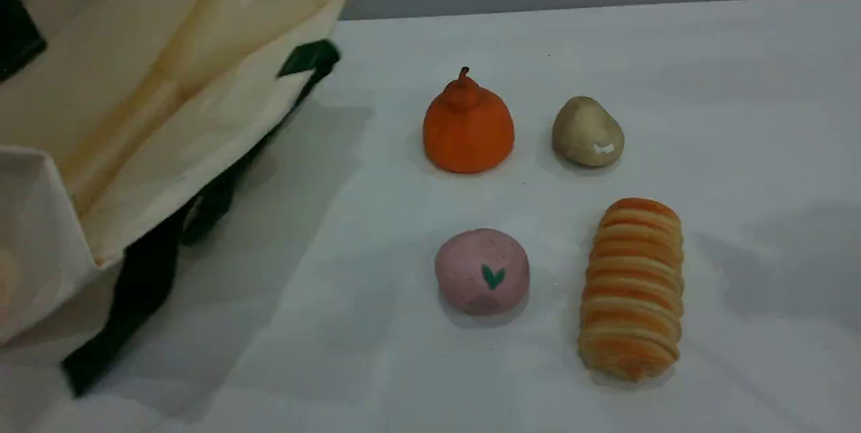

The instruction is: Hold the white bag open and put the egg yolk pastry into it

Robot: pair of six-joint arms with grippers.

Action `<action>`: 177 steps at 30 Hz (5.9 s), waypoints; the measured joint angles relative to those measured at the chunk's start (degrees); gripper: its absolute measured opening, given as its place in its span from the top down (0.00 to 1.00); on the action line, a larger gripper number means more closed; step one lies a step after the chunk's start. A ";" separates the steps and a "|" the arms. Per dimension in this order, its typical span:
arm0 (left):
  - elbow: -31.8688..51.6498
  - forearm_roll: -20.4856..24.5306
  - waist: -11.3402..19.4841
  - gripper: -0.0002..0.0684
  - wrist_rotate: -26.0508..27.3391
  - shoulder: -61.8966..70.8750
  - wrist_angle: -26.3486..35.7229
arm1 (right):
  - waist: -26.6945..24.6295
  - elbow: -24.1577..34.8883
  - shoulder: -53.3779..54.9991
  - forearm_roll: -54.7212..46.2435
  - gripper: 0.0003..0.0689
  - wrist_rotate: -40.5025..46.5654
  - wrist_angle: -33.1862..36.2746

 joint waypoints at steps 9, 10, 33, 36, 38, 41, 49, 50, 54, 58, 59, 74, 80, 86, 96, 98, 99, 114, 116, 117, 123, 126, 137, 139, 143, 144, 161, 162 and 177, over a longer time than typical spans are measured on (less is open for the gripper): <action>-0.06 -4.40 0.00 0.81 3.59 -2.41 -0.06 | 0.00 0.00 0.05 0.36 0.25 -2.23 2.19; -0.06 -4.27 0.00 0.81 3.59 -2.45 -0.06 | 0.00 0.00 0.05 0.43 0.25 -2.82 2.34; -0.01 -4.40 0.00 0.82 3.49 -2.42 -0.12 | 0.08 0.00 17.38 7.18 0.25 -8.63 -5.96; -0.01 -4.45 0.00 0.82 3.49 -2.42 -0.12 | 1.46 0.00 20.05 7.25 0.25 -9.49 -8.18; -0.01 -4.45 0.00 0.83 3.49 -2.42 -0.12 | 3.14 0.00 21.71 7.25 0.25 -9.62 -9.92; -0.01 -4.39 0.00 0.85 3.49 -2.42 -0.12 | 6.68 0.00 24.12 7.29 0.25 -10.32 -12.77; -0.01 -4.36 0.00 0.89 3.25 -2.42 -0.12 | 14.31 0.00 32.42 6.94 0.25 -11.42 -22.28; -0.01 -4.36 0.00 0.89 3.25 -2.42 -0.12 | 14.37 0.00 33.45 6.94 0.25 -11.63 -22.83; -0.01 -4.36 0.00 0.89 3.25 -2.42 -0.12 | 14.37 -0.90 36.54 6.88 0.25 -11.87 -23.28; -0.01 -4.28 0.00 0.89 3.25 -2.42 -0.12 | 15.16 -3.31 38.39 6.88 0.25 -12.00 -23.17; -0.01 -4.28 0.00 0.89 3.25 -2.42 -0.12 | 15.68 -4.16 38.71 6.71 0.25 -11.99 -23.12; -0.01 -4.17 0.00 0.89 3.26 -2.42 -0.12 | 15.95 -13.31 46.29 0.97 0.25 -12.16 -26.91; -0.01 -4.17 0.00 0.89 3.26 -2.42 -0.12 | 15.95 -13.87 49.75 -0.03 0.25 -12.00 -28.99; -0.01 -4.17 0.00 0.89 3.26 -2.42 -0.12 | 15.95 -15.09 53.12 -0.03 0.25 -12.00 -29.55; -0.01 -4.23 0.00 0.89 3.26 -2.42 -0.12 | 15.95 -16.18 56.29 -0.44 0.29 -12.18 -32.51; -0.01 -4.23 0.00 0.89 3.26 -2.42 -0.12 | 15.95 -16.18 56.44 -0.87 0.34 -12.23 -32.93; -0.01 -4.23 0.00 0.89 3.26 -2.42 -0.12 | 15.95 -16.18 56.44 -0.87 0.38 -12.23 -32.99; -0.01 -4.26 0.00 0.89 3.20 -2.42 -0.12 | 15.98 -15.86 52.89 -2.45 0.62 -14.60 -26.83; -0.01 -4.26 0.00 0.89 3.20 -2.42 -0.12 | 15.96 -15.87 50.21 -2.60 0.62 -14.56 -27.39; -0.01 -4.26 0.00 0.89 3.20 -2.42 -0.12 | 15.92 -15.87 48.55 -2.65 0.62 -14.56 -27.51; -0.01 -4.19 0.00 0.89 3.20 -2.42 -0.12 | 15.85 -15.75 38.37 -3.66 0.63 -12.30 -23.04; -0.01 -4.13 0.00 0.89 3.20 -2.47 -0.12 | 15.85 -14.22 33.04 -5.00 0.63 -10.62 -21.63; -0.01 -4.13 0.00 0.89 3.20 -2.47 -0.12 | 16.67 1.22 12.51 -0.86 0.63 -9.48 -22.87; -0.01 -4.13 0.00 0.89 3.20 -2.47 -0.12 | 18.44 3.59 9.18 0.79 0.63 -11.02 -22.74; -0.01 -4.13 0.00 0.89 3.20 -2.47 -0.12 | 24.20 4.22 5.47 0.85 0.63 -12.11 -21.79; -0.01 -4.13 0.00 0.89 3.20 -2.47 -0.12 | 25.66 4.11 5.36 0.85 0.63 -12.37 -22.06; -0.01 -4.13 0.00 0.89 3.26 -2.47 -0.12 | 50.99 3.91 9.45 3.64 0.63 -12.02 -36.91; -0.01 -4.13 0.00 0.89 3.26 -2.47 -0.12 | 51.62 3.72 10.68 3.73 0.63 -12.02 -38.08; -0.01 -4.24 0.00 0.89 3.30 -2.47 -0.12 | 52.59 -10.76 31.05 3.54 0.64 -15.18 -41.59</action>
